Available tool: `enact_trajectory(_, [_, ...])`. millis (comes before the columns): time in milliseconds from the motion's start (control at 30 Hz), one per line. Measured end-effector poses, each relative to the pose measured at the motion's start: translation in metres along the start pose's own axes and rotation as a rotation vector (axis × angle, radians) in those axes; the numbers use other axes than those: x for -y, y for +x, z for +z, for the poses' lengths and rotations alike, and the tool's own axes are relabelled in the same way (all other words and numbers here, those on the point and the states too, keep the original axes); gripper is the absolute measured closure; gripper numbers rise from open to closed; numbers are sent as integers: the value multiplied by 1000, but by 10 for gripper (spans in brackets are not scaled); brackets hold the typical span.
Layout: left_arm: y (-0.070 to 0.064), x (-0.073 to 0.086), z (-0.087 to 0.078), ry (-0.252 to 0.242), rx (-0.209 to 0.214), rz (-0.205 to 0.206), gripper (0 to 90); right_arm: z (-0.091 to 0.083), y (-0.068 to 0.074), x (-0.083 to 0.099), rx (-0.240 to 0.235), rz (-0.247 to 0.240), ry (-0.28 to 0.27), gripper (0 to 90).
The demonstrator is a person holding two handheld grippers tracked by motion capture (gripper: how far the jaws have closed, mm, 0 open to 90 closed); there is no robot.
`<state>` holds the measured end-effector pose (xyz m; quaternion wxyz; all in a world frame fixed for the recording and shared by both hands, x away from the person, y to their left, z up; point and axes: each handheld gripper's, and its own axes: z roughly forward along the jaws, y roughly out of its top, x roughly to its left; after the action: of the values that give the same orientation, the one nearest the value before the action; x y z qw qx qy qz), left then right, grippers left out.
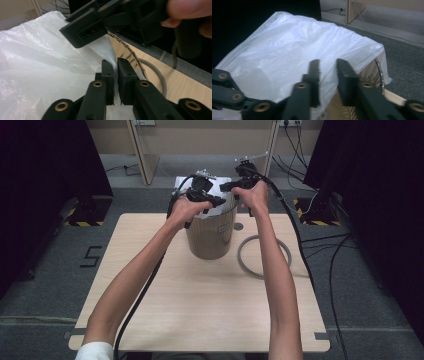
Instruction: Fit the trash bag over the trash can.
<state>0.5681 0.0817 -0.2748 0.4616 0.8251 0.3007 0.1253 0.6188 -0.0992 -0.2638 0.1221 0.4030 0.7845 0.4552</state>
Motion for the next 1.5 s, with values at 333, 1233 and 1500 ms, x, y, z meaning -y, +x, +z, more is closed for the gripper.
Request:
enact_trajectory(333, [27,0,-52,-77,-39,-68,392,2,-11,5,120,-129,68,900])
enact_trajectory(1233, [75,32,-37,-30,-253,-155,787,-45,26,19,67,-188,44,449])
enact_trajectory(1500, [74,31,-38,-35,-226,-160,769,-37,40,31,26,-255,90,663])
